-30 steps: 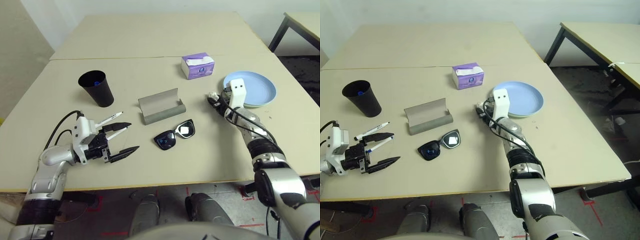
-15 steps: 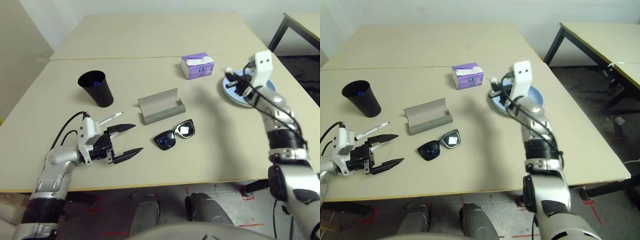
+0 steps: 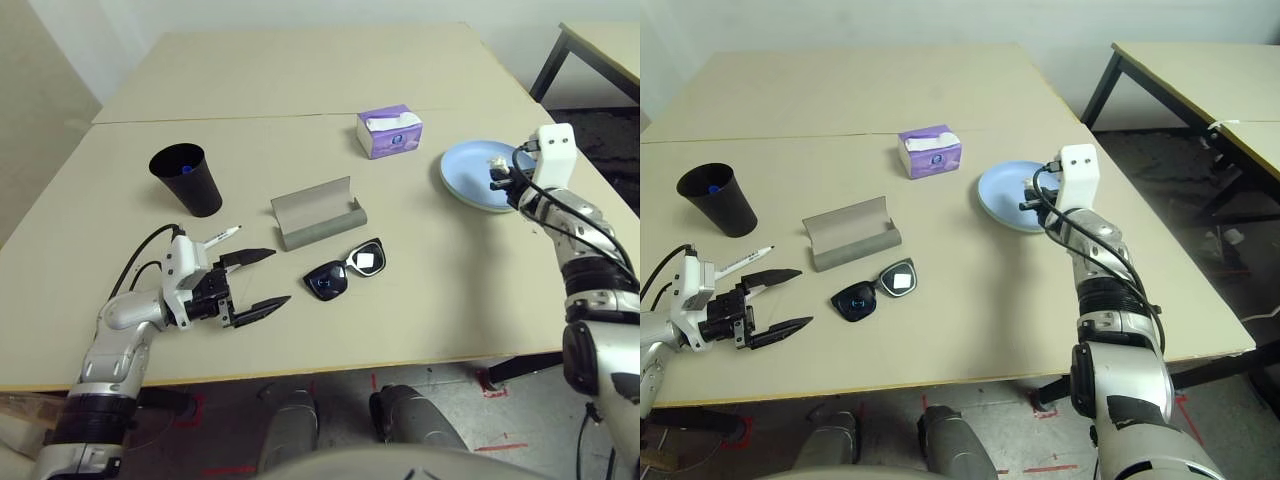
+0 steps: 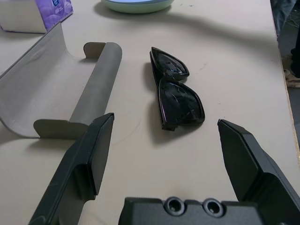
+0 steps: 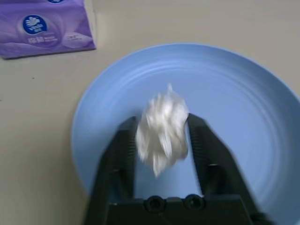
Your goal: Organize and tidy the items on the table.
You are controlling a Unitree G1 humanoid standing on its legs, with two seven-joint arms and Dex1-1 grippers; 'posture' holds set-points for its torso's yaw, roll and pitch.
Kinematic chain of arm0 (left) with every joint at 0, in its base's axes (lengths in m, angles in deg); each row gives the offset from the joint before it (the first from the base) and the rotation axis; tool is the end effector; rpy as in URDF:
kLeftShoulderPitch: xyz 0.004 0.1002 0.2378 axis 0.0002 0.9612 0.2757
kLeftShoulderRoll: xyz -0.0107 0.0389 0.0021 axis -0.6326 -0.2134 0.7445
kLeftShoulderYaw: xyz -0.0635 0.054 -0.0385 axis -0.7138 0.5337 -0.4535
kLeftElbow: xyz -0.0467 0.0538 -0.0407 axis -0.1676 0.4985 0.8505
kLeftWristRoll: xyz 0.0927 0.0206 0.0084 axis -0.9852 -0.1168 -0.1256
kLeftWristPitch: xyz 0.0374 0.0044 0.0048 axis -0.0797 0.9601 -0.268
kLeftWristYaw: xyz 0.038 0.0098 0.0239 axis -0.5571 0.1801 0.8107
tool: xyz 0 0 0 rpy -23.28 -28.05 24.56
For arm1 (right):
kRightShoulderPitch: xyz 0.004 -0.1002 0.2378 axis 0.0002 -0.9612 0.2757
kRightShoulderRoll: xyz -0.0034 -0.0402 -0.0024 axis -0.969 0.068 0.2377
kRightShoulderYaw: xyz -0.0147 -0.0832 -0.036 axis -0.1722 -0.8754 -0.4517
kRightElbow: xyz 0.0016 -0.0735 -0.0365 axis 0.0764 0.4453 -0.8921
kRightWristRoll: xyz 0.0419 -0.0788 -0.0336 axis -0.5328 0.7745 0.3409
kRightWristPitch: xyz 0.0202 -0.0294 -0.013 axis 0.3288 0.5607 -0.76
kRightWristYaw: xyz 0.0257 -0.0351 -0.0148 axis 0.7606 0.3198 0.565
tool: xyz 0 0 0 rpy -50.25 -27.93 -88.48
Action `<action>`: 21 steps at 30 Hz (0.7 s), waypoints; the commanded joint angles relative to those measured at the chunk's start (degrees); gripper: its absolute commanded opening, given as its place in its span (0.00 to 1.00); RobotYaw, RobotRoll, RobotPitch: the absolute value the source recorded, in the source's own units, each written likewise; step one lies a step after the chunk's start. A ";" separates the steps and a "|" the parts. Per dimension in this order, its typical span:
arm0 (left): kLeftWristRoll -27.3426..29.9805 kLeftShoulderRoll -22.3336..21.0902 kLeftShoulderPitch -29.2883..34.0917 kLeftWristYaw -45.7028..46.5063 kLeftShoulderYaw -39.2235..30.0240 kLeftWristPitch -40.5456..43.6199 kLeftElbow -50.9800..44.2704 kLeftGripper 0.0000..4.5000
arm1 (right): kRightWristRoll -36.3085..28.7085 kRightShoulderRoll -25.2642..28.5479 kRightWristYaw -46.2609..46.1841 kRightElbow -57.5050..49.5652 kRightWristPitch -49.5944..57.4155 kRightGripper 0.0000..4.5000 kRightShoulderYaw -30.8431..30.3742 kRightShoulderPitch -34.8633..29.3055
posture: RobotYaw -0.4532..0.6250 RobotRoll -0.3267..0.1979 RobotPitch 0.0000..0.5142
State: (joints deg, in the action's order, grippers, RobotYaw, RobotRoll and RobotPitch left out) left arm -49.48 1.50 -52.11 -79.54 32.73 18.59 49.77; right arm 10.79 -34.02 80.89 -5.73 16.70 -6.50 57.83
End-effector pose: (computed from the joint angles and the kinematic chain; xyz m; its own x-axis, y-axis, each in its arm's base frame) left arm 0.1995 0.2827 0.1043 0.4668 -0.8721 -0.1466 0.8787 0.4387 0.1883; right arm 0.3121 -0.2582 0.1441 0.9697 0.1321 -0.2056 -0.1600 0.9791 -0.1253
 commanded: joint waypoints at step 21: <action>0.46 -2.11 -1.70 -4.89 -0.56 -1.59 4.38 1.00 | -19.02 17.75 8.05 -68.68 47.04 0.99 5.00 -20.19 | 0.29 0.62 0.21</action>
State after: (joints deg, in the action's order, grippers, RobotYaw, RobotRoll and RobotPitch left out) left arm -49.24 0.18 -53.63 -83.35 32.68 17.53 53.26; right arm -4.58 -17.39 87.34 -68.76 58.35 0.62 36.81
